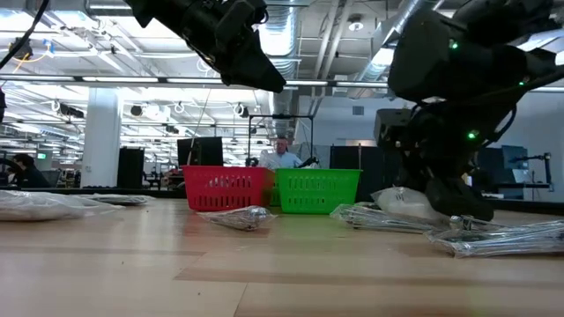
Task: Pick & Place Travel size toiletries
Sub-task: Put the black hairbrush into the top green bin
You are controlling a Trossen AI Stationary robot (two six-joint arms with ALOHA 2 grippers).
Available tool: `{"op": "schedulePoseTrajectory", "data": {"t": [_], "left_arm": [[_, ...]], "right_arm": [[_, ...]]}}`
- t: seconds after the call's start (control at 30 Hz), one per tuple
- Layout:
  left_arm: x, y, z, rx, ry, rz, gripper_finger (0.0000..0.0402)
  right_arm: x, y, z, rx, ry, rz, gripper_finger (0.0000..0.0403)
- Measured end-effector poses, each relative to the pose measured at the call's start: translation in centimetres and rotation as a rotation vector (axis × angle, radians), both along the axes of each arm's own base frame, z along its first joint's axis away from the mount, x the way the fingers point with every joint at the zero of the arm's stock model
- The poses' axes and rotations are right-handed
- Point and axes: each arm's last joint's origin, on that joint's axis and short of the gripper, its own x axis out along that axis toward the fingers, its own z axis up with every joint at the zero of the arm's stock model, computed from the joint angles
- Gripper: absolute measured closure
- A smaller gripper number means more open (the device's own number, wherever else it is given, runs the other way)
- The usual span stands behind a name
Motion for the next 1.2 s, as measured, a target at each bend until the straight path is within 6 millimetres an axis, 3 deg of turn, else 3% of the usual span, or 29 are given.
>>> {"op": "schedulePoseTrajectory", "data": {"t": [0.33,0.73,1.0,1.2], "left_arm": [[0.0,0.0,0.0,0.000,0.000,0.000,0.0289],[0.0,0.0,0.0,0.000,0.000,0.000,0.0289],[0.1,0.0,0.2,0.001,-0.022,-0.001,0.0289],[0.4,0.0,0.7,0.034,-0.074,-0.020,0.0289]], "right_arm": [[-0.9,-0.3,3.2,0.052,-0.067,-0.035,0.0400],[-2.3,-1.0,9.0,0.063,-0.274,-0.044,0.0402],[-3.5,-1.5,13.1,0.115,-0.484,-0.031,0.0403],[-3.0,-1.2,15.6,0.167,-0.656,0.050,0.0403]]}}
